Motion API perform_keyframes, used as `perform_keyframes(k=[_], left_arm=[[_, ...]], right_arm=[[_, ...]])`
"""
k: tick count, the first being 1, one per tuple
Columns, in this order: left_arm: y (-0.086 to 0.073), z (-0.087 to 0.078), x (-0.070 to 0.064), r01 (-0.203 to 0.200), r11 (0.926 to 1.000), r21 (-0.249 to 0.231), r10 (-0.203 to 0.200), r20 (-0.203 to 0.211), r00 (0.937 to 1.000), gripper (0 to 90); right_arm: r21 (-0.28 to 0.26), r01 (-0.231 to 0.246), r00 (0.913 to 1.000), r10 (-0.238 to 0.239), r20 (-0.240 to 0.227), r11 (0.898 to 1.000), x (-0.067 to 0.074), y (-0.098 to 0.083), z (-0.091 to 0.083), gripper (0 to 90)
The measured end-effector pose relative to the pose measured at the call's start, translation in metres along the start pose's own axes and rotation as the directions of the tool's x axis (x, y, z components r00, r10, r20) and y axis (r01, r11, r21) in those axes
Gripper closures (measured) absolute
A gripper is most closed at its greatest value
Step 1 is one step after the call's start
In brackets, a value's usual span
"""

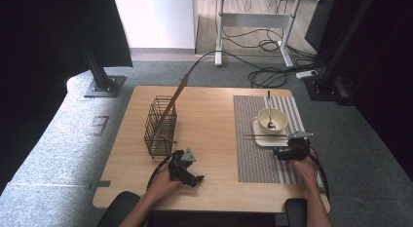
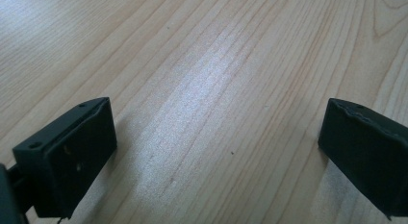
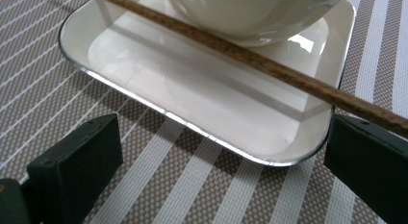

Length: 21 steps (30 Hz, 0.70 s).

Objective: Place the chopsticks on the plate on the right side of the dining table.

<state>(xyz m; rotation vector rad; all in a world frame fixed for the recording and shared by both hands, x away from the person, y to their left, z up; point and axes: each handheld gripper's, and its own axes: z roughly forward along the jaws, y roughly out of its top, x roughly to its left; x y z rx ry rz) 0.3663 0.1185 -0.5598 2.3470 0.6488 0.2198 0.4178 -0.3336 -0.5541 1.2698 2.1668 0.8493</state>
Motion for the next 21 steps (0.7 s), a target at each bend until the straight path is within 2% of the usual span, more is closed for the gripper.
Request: perform_keyframes(k=[4, 11, 21], left_arm=[[0.000, 0.000, 0.000, 0.000, 1.0000, 0.000, 0.000, 0.000, 1.0000, 0.0], [0.000, 0.000, 0.000, 0.000, 1.0000, 0.000, 0.000, 0.000, 1.0000, 0.0], [0.000, 0.000, 0.000, 0.000, 1.0000, 0.000, 0.000, 0.000, 1.0000, 0.0]], right_arm=[[-0.001, 0.013, 0.9999, -0.013, -0.002, 1.000, 0.004, -0.004, -0.006, 0.0], [-0.006, 0.000, 1.0000, 0.000, -0.001, 1.000, 0.006, -0.011, -0.017, 0.0], [-0.003, 0.039, 0.9990, -0.039, -0.024, 0.999, 0.018, -0.013, -0.034, 0.0]])
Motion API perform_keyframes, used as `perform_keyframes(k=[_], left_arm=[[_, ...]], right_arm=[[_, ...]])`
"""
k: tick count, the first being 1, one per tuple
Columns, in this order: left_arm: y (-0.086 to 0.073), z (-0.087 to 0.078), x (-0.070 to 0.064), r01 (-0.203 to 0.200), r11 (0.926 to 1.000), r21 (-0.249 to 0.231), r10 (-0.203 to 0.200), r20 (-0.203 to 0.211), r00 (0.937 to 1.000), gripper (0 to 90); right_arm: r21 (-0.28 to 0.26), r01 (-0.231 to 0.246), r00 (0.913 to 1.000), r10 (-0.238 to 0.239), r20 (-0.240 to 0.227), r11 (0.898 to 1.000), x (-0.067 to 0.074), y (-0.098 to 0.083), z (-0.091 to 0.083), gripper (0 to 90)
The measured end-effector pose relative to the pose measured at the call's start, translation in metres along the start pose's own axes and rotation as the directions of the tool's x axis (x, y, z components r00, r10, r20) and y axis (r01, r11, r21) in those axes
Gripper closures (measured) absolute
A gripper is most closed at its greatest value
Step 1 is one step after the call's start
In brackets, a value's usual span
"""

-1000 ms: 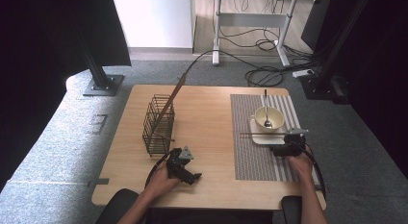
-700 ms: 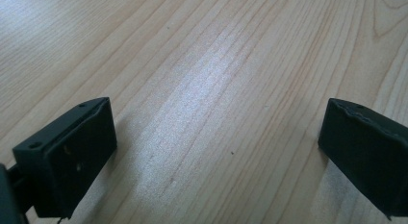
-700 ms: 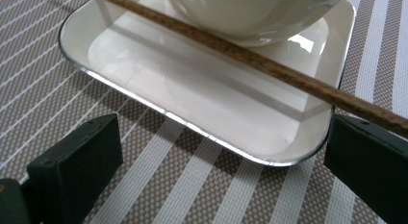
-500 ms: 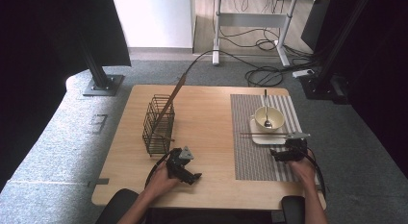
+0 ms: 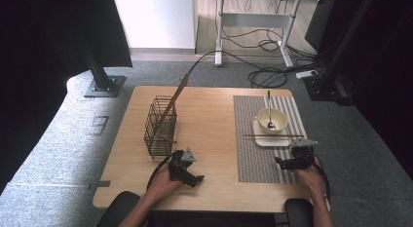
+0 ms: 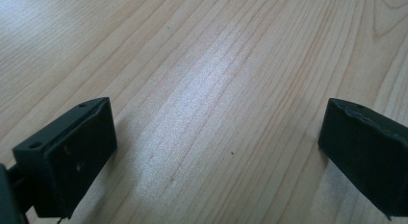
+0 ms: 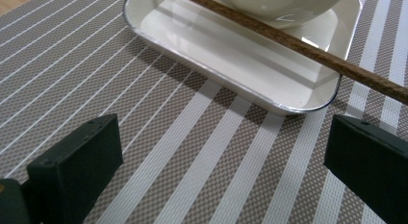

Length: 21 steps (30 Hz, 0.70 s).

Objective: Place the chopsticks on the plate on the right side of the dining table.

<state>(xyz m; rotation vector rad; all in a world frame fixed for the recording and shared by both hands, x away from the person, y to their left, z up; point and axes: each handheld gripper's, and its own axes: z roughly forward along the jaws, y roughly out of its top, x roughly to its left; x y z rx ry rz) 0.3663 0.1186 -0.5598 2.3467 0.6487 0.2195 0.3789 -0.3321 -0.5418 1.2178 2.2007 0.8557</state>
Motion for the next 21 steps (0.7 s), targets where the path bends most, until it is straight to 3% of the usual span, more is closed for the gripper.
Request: perform_keyframes(k=[6, 15, 21], left_arm=[[0.000, 0.000, 0.000, 0.000, 1.0000, 0.000, 0.000, 0.000, 1.0000, 0.0], [0.000, 0.000, 0.000, 0.000, 1.0000, 0.000, 0.000, 0.000, 1.0000, 0.0], [0.000, 0.000, 0.000, 0.000, 1.0000, 0.000, 0.000, 0.000, 1.0000, 0.0]], right_arm=[[0.014, 0.020, 0.9997, -0.020, -0.010, 1.000, 0.005, -0.004, -0.012, 0.0], [0.043, 0.011, 0.9989, -0.009, -0.046, 0.999, 0.011, -0.012, -0.035, 0.0], [0.021, 0.020, 0.9974, -0.019, -0.070, 1.000, 0.019, -0.006, -0.049, 0.0]])
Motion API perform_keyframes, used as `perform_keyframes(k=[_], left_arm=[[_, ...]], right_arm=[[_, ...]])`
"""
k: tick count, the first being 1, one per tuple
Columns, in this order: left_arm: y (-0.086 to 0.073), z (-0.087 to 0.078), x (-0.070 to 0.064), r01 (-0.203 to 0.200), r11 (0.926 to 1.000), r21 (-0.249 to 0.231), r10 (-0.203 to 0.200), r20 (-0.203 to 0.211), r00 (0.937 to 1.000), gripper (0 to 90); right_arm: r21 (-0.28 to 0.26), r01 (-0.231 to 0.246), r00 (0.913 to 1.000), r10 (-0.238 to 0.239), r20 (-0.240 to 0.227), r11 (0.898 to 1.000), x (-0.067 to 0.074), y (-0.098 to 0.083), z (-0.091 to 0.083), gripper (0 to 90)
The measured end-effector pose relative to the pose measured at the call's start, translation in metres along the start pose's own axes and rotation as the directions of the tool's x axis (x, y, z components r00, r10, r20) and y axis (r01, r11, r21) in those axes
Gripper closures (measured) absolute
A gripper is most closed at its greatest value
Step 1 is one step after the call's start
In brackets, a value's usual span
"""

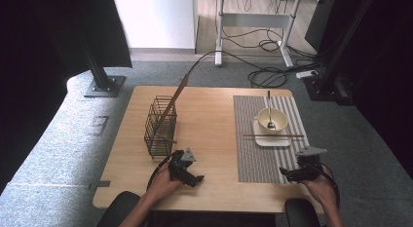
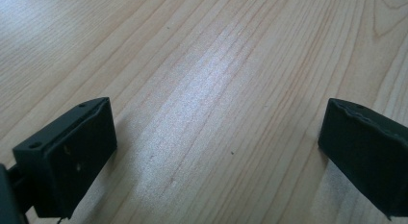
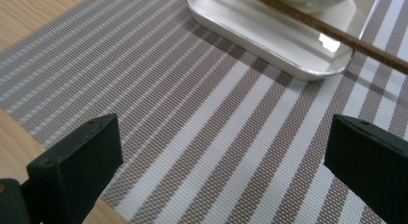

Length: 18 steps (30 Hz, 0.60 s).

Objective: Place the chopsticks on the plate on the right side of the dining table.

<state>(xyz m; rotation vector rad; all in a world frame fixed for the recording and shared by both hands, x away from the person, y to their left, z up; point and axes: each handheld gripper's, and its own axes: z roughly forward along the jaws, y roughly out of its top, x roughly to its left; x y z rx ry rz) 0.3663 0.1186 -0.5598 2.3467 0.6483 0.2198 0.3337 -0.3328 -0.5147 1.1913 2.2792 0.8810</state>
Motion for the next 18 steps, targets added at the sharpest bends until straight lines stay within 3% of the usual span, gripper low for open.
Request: perform_keyframes(k=[12, 18], left_arm=[[0.000, 0.000, 0.000, -0.001, 1.0000, 0.001, 0.001, 0.000, 1.0000, 0.0], [0.000, 0.000, 0.000, -0.002, 1.0000, 0.001, 0.002, 0.000, 1.0000, 0.0]], right_arm=[[-0.025, 0.068, 0.9947, -0.070, -0.076, 0.997, 0.025, 0.031, -0.009, 0.0], [-0.041, 0.073, 0.9888, -0.077, -0.128, 0.997, 0.031, 0.045, -0.009, 0.0]])
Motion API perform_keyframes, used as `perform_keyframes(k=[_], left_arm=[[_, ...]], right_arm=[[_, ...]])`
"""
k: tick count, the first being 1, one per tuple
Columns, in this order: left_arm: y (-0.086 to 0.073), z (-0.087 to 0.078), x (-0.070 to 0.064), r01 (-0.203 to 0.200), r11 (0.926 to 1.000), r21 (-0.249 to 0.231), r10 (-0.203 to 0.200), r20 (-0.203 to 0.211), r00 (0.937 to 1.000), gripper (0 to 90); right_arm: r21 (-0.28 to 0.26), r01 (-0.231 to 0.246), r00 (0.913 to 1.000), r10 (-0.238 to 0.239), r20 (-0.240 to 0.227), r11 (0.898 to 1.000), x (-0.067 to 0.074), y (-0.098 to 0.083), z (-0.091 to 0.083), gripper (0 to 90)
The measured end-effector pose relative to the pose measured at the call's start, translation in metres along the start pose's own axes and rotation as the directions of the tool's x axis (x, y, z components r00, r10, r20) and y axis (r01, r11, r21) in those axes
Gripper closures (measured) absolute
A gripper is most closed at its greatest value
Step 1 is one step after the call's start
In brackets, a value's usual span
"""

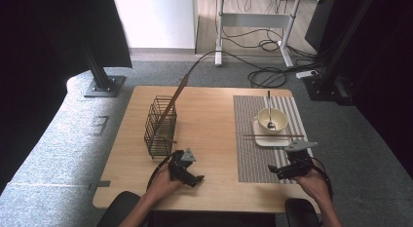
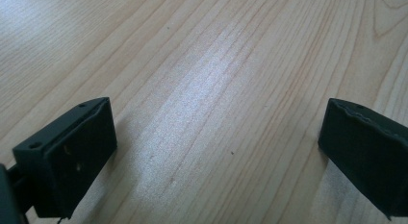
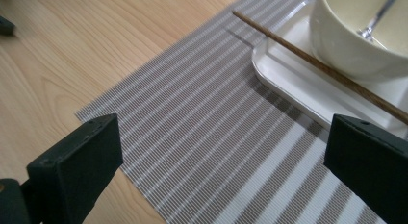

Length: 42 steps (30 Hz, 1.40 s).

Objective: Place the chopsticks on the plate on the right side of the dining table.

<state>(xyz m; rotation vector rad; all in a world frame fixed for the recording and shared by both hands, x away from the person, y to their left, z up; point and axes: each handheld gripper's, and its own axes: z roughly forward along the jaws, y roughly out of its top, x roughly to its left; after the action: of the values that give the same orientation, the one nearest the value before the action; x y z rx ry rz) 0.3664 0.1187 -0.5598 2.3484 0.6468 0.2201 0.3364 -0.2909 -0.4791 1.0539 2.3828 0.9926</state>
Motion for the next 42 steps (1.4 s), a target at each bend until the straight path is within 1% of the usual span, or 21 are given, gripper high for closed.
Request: perform_keyframes(k=[5, 11, 17, 21, 23, 27, 28, 31, 33, 35, 42], left_arm=[[0.000, 0.000, 0.000, 0.000, 1.0000, 0.000, 0.000, 0.000, 1.0000, 0.0], [0.000, 0.000, 0.000, 0.001, 1.0000, 0.000, -0.001, 0.000, 1.0000, 0.0], [0.000, 0.000, 0.000, 0.000, 1.0000, 0.001, 0.000, 0.001, 1.0000, 0.0], [0.000, 0.000, 0.000, 0.001, 1.0000, 0.000, -0.001, 0.001, 1.0000, 0.0], [0.000, 0.000, 0.000, -0.001, 1.0000, 0.002, 0.001, 0.001, 1.0000, 0.0], [0.000, 0.000, 0.000, 0.001, 1.0000, 0.001, -0.001, 0.001, 1.0000, 0.0], [0.000, 0.000, 0.000, 0.001, 1.0000, 0.001, -0.001, 0.001, 1.0000, 0.0], [0.000, 0.000, 0.000, 0.001, 1.0000, 0.001, -0.001, 0.001, 1.0000, 0.0], [0.000, 0.000, 0.000, 0.001, 1.0000, 0.000, -0.001, 0.001, 1.0000, 0.0], [0.000, 0.000, 0.000, 0.002, 1.0000, 0.000, -0.002, 0.001, 1.0000, 0.0], [0.000, 0.000, -0.001, 0.007, 1.0000, 0.001, -0.007, -0.006, 1.0000, 0.0]], right_arm=[[-0.016, 0.002, 0.9989, -0.003, -0.046, 1.000, 0.004, 0.013, 0.000, 0.0], [-0.036, 0.028, 0.9964, -0.031, -0.079, 0.999, 0.010, 0.033, 0.001, 0.0], [-0.064, 0.065, 0.9909, -0.072, -0.114, 0.996, 0.020, 0.056, 0.005, 0.0], [-0.076, 0.098, 0.9880, -0.106, -0.113, 0.992, 0.025, 0.069, 0.008, 0.0], [-0.081, 0.104, 0.9870, -0.113, -0.115, 0.991, 0.027, 0.075, 0.010, 0.0], [-0.089, 0.102, 0.9835, -0.114, -0.140, 0.991, 0.031, 0.085, 0.013, 0.0], [-0.088, 0.096, 0.9827, -0.108, -0.150, 0.991, 0.032, 0.088, 0.014, 0.0], [-0.075, 0.097, 0.9808, -0.108, -0.162, 0.992, 0.036, 0.096, 0.016, 0.0], [-0.068, 0.094, 0.9783, -0.105, -0.179, 0.993, 0.039, 0.101, 0.018, 0.0], [-0.056, 0.097, 0.9770, -0.106, -0.185, 0.994, 0.041, 0.106, 0.020, 0.8], [-0.040, 0.101, 0.9706, -0.108, -0.215, 0.994, 0.051, 0.121, 0.026, 1.7]])
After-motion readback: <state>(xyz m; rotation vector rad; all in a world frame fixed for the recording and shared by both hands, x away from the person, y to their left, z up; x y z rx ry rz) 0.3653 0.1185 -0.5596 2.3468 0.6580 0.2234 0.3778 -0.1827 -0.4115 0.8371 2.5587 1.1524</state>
